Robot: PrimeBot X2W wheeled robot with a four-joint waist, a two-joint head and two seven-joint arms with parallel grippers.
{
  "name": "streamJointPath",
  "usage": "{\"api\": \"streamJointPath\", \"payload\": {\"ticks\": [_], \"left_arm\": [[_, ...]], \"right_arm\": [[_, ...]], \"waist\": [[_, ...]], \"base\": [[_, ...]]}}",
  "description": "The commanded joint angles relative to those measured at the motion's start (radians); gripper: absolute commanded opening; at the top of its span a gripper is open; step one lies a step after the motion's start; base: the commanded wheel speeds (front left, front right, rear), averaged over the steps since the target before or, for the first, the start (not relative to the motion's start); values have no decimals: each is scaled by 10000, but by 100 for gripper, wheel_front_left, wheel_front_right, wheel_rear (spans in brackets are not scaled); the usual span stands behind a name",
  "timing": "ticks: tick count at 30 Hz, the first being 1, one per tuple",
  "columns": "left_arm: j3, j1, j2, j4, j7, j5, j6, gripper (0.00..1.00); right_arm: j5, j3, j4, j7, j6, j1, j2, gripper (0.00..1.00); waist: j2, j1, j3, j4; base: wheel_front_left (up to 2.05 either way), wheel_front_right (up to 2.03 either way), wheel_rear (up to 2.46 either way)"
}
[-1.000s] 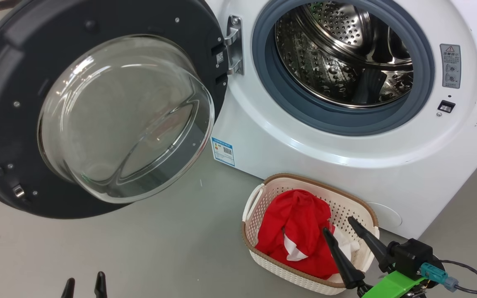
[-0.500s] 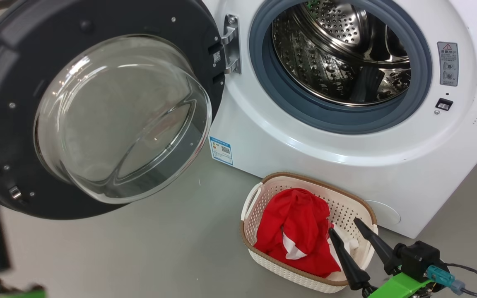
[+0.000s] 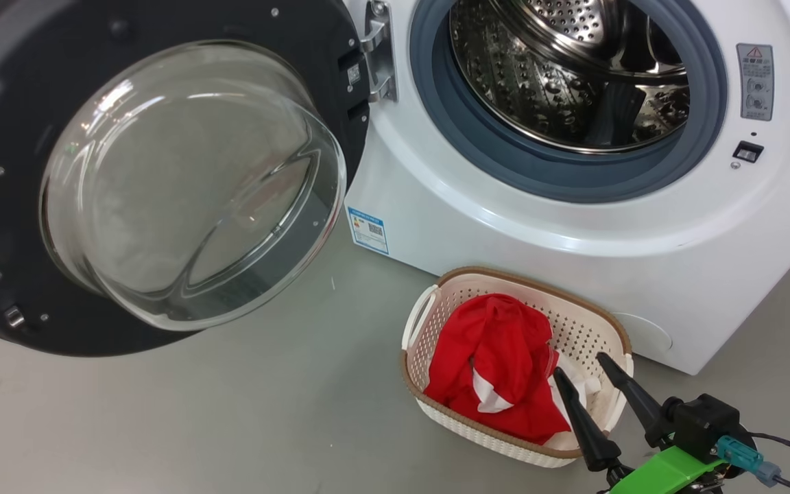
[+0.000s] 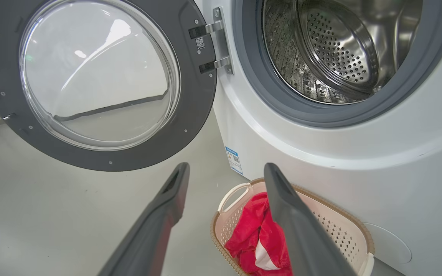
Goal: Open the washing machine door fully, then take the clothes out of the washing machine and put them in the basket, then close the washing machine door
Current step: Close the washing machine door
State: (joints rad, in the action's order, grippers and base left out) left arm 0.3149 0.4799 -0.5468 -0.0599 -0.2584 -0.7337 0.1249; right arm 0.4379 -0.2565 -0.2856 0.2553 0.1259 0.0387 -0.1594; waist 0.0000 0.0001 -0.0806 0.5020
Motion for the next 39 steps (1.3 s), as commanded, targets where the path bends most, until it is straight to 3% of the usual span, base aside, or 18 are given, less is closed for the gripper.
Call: {"api": "streamJointPath", "payload": {"ticks": [1,6,10,18,25,32,39], "left_arm": [[161,477,-704,-121,-34,-255,56,0],[-660,1868,-1773,-2437,40,-1918,56,0],[-1197,2961,-2331,-4166,981,-3865,57,0],[-1939,4043,-2828,-6838,3311,-5975,57,0],[-2529,4066,-3103,-7887,5564,-6834,57,0],[-2761,3791,-3100,-8188,6729,-7387,57,0],[-2841,3504,-3097,-8394,7232,-7656,57,0]], "right_arm": [[-85,-127,280,65,48,5,-55,100],[-209,-54,306,65,48,82,-93,100],[-284,-67,303,65,48,181,-135,100],[-374,-111,255,65,48,387,-233,100],[-455,-166,273,65,48,498,-351,100],[-545,-167,335,65,48,547,-414,100],[-584,-193,348,65,48,604,-384,100]], "waist": [[0,-1,-99,-1],[0,-1,-413,-58],[0,-1,-626,-118],[0,-1,-1038,-251],[0,-1,-1367,-436],[0,-1,-1596,-545],[0,-1,-1644,-646]], "base": [[0,0,0],[0,0,0],[0,0,0],[0,0,0],[0,0,0],[0,0,0],[0,0,0]]}}
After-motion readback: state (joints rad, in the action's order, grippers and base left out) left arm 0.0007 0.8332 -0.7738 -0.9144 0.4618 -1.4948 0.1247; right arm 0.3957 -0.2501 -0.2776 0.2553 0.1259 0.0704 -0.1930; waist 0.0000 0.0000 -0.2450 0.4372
